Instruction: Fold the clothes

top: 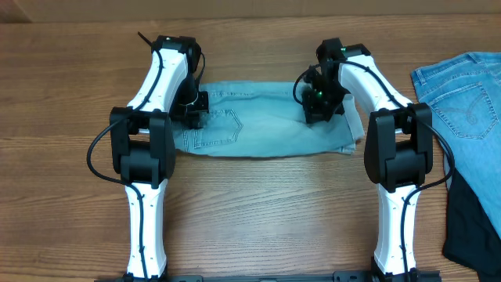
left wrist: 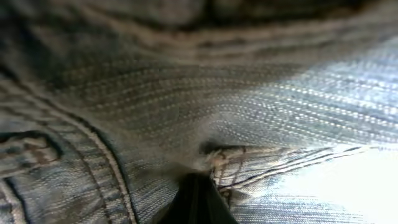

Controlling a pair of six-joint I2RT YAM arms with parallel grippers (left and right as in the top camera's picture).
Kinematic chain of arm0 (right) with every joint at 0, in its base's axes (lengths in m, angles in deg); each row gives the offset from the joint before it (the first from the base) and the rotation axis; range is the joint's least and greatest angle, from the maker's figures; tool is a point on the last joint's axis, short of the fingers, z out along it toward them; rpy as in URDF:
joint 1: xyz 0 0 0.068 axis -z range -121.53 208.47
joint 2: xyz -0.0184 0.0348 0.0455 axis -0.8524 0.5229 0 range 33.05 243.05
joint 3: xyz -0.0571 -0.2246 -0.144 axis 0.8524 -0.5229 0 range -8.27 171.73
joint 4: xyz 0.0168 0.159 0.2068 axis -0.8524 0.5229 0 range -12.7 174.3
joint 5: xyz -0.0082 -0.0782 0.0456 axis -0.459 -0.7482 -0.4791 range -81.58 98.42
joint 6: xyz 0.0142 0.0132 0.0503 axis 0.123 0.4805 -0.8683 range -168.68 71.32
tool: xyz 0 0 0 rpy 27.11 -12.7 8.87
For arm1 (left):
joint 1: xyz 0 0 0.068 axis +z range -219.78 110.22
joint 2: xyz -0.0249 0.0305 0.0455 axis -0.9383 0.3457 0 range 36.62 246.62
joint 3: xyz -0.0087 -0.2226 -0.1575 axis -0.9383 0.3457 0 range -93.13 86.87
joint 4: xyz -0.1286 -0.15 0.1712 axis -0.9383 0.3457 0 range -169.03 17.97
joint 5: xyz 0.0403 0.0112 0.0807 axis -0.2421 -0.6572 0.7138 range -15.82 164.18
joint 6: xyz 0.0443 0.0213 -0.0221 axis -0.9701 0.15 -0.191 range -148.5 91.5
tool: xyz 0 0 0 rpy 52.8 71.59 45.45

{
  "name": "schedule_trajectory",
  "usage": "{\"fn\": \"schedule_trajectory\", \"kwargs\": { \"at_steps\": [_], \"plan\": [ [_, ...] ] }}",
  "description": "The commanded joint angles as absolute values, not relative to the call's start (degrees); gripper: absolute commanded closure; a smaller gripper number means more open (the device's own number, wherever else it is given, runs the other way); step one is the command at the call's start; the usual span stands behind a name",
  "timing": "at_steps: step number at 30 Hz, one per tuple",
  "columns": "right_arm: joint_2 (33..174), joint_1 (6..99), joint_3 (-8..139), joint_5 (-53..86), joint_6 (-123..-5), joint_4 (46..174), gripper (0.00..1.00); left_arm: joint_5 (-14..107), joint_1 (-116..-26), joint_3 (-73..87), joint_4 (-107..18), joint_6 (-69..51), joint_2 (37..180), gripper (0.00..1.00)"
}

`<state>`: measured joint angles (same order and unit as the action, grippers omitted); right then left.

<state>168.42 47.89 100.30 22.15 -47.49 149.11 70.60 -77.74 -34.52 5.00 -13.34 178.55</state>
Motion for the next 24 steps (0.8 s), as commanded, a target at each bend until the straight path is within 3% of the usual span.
{"fn": "schedule_trajectory", "kwargs": {
  "at_steps": [1,8,14,24],
  "plan": [
    [170.0,48.3,98.7,17.0,-48.3,148.3,0.96,71.8,-77.8,-34.4,4.9,-10.9,179.2,0.96],
    [170.0,48.2,98.7,17.0,-48.3,146.9,0.96,71.8,-79.4,-47.7,4.4,-14.1,177.7,0.96],
    [170.0,48.2,98.7,17.0,-48.3,146.5,0.96,71.8,-82.2,-47.4,0.2,-18.3,177.9,0.96],
    [170.0,48.2,98.7,17.0,-48.3,146.1,0.96,71.5,-84.1,-47.1,-2.9,-35.6,178.8,0.96]
  ]
}}
